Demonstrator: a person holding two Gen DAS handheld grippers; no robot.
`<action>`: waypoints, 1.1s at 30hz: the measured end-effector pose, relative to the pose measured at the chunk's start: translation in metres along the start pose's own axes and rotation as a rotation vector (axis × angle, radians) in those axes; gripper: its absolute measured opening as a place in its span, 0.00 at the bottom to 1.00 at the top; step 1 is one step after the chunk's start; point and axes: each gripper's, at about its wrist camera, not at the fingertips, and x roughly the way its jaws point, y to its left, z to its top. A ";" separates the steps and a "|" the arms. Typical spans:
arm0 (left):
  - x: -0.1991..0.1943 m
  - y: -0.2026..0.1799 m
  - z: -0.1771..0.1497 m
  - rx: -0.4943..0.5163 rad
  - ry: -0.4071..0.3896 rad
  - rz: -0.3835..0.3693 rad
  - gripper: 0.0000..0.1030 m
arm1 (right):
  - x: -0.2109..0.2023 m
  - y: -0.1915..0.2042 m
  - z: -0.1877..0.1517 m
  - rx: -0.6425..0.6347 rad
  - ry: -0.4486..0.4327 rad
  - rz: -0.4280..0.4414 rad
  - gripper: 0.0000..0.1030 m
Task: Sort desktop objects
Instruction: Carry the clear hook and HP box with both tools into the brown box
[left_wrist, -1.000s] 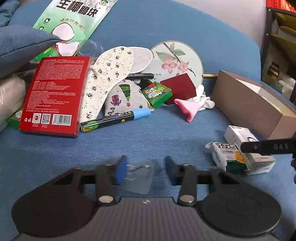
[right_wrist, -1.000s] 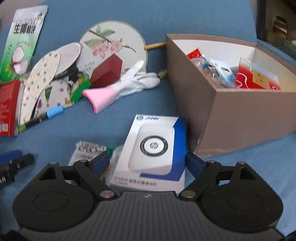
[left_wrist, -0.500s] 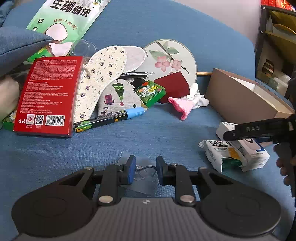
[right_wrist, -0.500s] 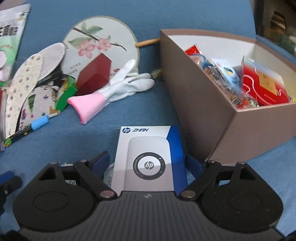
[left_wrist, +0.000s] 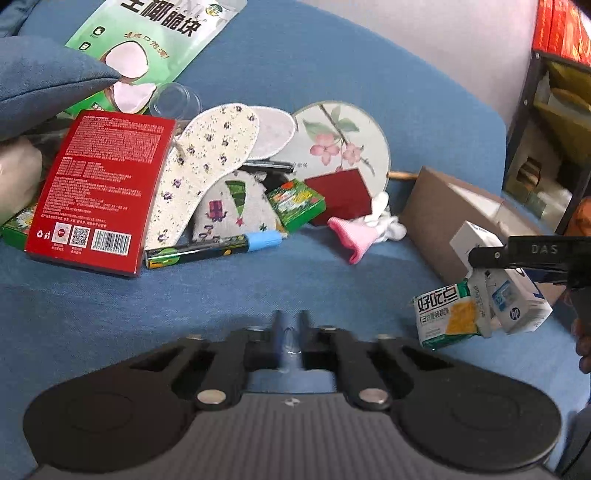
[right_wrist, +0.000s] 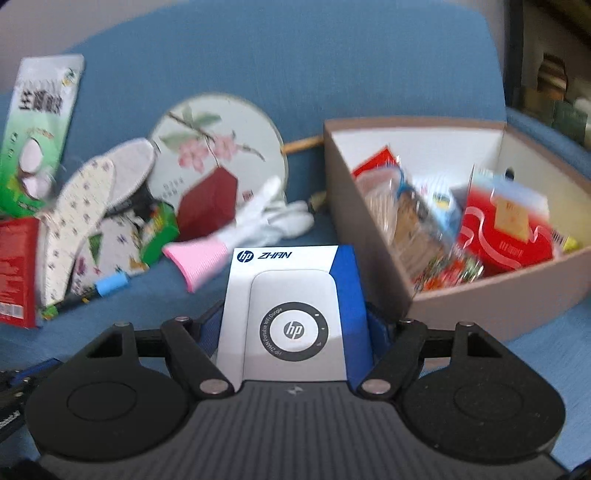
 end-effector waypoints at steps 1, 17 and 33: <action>-0.003 0.000 0.003 -0.016 -0.007 -0.006 0.00 | -0.007 0.000 0.003 -0.006 -0.020 0.010 0.72; -0.031 -0.027 0.030 0.003 -0.057 -0.067 0.00 | -0.040 -0.013 0.014 0.069 -0.067 0.122 0.72; 0.044 -0.167 0.120 0.077 -0.048 -0.356 0.00 | -0.063 -0.136 0.077 0.123 -0.230 -0.070 0.72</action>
